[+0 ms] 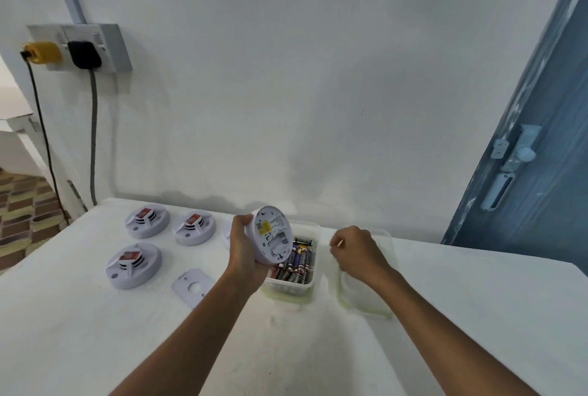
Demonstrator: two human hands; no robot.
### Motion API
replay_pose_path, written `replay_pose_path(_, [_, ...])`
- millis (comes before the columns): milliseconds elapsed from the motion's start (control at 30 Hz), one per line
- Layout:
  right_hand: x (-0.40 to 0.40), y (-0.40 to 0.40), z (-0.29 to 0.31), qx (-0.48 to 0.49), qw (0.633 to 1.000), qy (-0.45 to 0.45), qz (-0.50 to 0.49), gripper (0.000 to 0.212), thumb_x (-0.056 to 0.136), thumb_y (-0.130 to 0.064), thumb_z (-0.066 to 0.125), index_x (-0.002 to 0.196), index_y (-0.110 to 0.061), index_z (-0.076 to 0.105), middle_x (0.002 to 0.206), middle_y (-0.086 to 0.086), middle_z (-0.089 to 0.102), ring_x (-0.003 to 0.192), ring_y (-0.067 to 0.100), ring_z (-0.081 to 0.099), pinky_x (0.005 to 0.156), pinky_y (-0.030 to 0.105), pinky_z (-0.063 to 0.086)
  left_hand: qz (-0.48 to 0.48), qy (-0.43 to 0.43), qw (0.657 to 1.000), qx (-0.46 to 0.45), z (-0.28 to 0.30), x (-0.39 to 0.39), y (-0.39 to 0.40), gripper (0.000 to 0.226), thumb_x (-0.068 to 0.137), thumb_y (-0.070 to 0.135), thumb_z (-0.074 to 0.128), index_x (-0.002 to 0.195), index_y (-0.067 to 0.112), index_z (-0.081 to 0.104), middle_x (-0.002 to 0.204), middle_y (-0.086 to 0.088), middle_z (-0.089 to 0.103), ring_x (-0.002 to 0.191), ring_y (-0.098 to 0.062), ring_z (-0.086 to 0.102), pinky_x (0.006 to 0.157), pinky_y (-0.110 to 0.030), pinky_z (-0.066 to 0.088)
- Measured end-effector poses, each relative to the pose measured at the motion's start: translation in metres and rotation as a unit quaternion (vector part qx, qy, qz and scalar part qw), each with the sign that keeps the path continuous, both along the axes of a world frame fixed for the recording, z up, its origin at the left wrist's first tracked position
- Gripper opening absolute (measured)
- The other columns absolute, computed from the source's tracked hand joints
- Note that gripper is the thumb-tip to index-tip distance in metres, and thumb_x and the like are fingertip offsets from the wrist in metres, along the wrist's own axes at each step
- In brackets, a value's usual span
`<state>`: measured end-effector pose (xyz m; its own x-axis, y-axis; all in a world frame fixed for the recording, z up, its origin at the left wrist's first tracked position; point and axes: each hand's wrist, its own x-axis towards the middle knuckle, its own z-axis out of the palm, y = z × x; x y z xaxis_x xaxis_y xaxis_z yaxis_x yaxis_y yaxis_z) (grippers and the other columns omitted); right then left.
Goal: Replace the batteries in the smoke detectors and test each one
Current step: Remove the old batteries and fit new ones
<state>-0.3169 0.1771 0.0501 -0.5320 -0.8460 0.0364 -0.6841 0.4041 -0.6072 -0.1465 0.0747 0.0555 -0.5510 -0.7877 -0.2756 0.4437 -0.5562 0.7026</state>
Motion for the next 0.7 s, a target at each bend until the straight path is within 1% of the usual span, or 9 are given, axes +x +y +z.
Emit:
replay_pose_path(100, [0.027,-0.017,0.003,-0.007,0.998,0.011,0.062,0.017,0.087,-0.011,0.057,0.091,-0.013,0.073,0.091,0.008,0.071,0.084,0.027,0.067,0.076,0.036,0.055,-0.009,-0.010,1.000,0.001,0.000,0.008,-0.010,0.040,0.091,0.040,0.034,0.102,0.016,0.064,0.100,-0.014,0.061,0.094,-0.027,0.056,0.079,-0.039,0.045])
replay_pose_path(200, [0.046,-0.035,-0.002,0.033,0.992,0.048,0.114,0.021,0.087,-0.008,0.054,0.094,-0.011,0.073,0.096,0.009,0.072,0.087,0.027,0.066,0.076,0.032,0.053,-0.018,-0.009,1.000,0.001,-0.002,0.013,-0.017,0.040,0.091,0.040,0.035,0.100,0.015,0.065,0.097,-0.013,0.063,0.092,-0.027,0.057,0.079,-0.038,0.046])
replay_pose_path(233, [0.050,-0.040,-0.005,0.057,0.989,0.069,0.122,0.021,0.087,-0.009,0.053,0.094,-0.011,0.072,0.097,0.010,0.071,0.088,0.028,0.066,0.074,0.032,0.052,-0.021,-0.007,1.000,0.001,-0.002,0.014,-0.018,0.040,0.091,0.040,0.035,0.100,0.015,0.065,0.096,-0.013,0.064,0.091,-0.027,0.058,0.079,-0.038,0.046])
replay_pose_path(300, [0.061,-0.050,-0.008,0.111,0.977,0.137,0.121,0.019,0.088,-0.015,0.051,0.095,-0.009,0.068,0.099,0.012,0.069,0.090,0.032,0.065,0.068,0.030,0.045,-0.026,0.001,1.000,0.007,-0.002,0.017,-0.020,0.040,0.092,0.039,0.036,0.099,0.013,0.066,0.092,-0.013,0.065,0.088,-0.028,0.059,0.077,-0.039,0.047])
replay_pose_path(333, [0.066,-0.055,-0.009,0.132,0.970,0.171,0.115,0.020,0.089,-0.017,0.050,0.098,-0.008,0.065,0.101,0.012,0.067,0.092,0.032,0.064,0.067,0.029,0.041,-0.025,0.003,1.000,0.011,-0.002,0.017,-0.022,0.040,0.092,0.038,0.036,0.098,0.013,0.066,0.091,-0.014,0.065,0.087,-0.028,0.059,0.077,-0.039,0.047])
replay_pose_path(400, [0.076,-0.061,-0.011,0.158,0.959,0.210,0.105,0.023,0.092,-0.021,0.048,0.102,-0.009,0.063,0.105,0.010,0.067,0.096,0.030,0.063,0.068,0.029,0.039,-0.021,0.003,1.000,0.017,-0.002,0.018,-0.024,0.039,0.092,0.038,0.037,0.097,0.013,0.066,0.090,-0.013,0.065,0.089,-0.028,0.059,0.080,-0.040,0.047])
replay_pose_path(500, [0.085,-0.071,-0.014,0.185,0.955,0.210,0.096,0.021,0.091,-0.026,0.052,0.103,-0.012,0.063,0.108,0.007,0.068,0.100,0.027,0.063,0.072,0.028,0.039,-0.018,-0.004,1.000,0.017,-0.005,0.020,-0.030,0.040,0.091,0.039,0.038,0.097,0.013,0.068,0.089,-0.013,0.068,0.091,-0.029,0.059,0.086,-0.042,0.046])
replay_pose_path(600, [0.087,-0.077,-0.016,0.196,0.960,0.183,0.082,0.020,0.088,-0.023,0.058,0.103,-0.011,0.063,0.108,0.008,0.068,0.100,0.028,0.064,0.074,0.029,0.042,-0.019,0.001,1.000,0.024,-0.006,0.022,-0.033,0.042,0.092,0.040,0.036,0.095,0.013,0.069,0.083,-0.012,0.072,0.091,-0.029,0.060,0.092,-0.044,0.044])
replay_pose_path(700, [0.086,-0.079,-0.014,0.197,0.969,0.128,0.071,0.017,0.087,-0.020,0.061,0.101,-0.011,0.061,0.108,0.008,0.068,0.100,0.028,0.064,0.074,0.030,0.045,-0.025,0.015,0.999,0.033,-0.003,0.025,-0.035,0.043,0.092,0.040,0.034,0.100,0.013,0.067,0.093,-0.014,0.068,0.092,-0.030,0.059,0.093,-0.045,0.043])
